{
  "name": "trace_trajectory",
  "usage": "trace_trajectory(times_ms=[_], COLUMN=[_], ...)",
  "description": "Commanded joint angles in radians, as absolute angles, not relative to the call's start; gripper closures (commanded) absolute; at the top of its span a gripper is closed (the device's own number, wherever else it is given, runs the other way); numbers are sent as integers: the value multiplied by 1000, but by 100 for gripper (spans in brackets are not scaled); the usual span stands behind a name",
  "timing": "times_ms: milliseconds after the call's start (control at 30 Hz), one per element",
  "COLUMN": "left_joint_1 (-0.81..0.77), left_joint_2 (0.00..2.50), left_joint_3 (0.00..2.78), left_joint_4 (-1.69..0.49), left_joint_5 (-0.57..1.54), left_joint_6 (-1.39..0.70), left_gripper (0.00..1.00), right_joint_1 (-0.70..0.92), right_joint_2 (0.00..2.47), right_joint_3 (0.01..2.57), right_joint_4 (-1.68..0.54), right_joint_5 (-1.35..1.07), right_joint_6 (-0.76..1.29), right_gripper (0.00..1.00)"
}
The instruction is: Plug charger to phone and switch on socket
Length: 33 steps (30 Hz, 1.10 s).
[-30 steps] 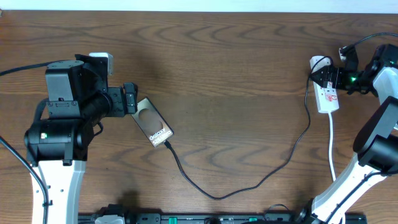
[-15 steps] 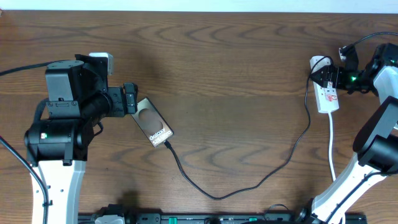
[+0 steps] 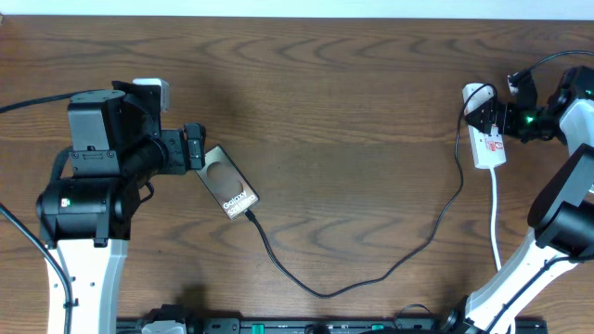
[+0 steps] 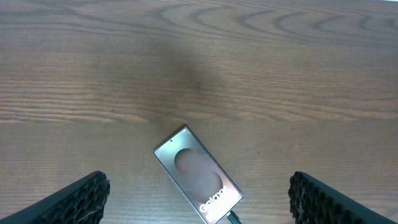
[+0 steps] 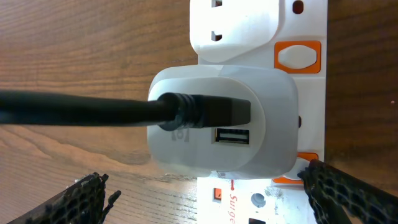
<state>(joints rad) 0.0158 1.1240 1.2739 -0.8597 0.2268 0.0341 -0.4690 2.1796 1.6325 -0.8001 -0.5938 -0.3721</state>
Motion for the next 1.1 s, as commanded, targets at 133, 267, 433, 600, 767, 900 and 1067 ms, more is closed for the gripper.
trace_trajectory(times_ms=[133, 267, 433, 600, 767, 900, 1067], left_joint_1=[14, 14, 14, 14, 14, 14, 14], left_joint_2=[1124, 1124, 1124, 1124, 1124, 1124, 1124], left_joint_3=[1285, 1285, 1285, 1285, 1285, 1285, 1285], left_joint_4=[-860, -860, -860, -860, -860, -860, -860], left_joint_5=[226, 226, 226, 226, 226, 226, 226], left_joint_6=[49, 49, 49, 49, 49, 48, 49], left_gripper=[7, 7, 7, 7, 7, 7, 7], right_joint_1=[-463, -463, -460, -445, -420, -412, -411], right_joint_2=[2199, 2199, 2199, 2199, 2199, 2199, 2199], right_joint_3=[1628, 1628, 1625, 1621, 1621, 1621, 1621], right_joint_4=[-804, -811, -824, -823, -824, -835, -849], right_joint_5=[-665, -666, -678, -691, -691, -691, -691], right_joint_6=[-319, -307, -307, -307, -306, -306, -307], right_gripper=[1, 1, 1, 1, 1, 1, 1])
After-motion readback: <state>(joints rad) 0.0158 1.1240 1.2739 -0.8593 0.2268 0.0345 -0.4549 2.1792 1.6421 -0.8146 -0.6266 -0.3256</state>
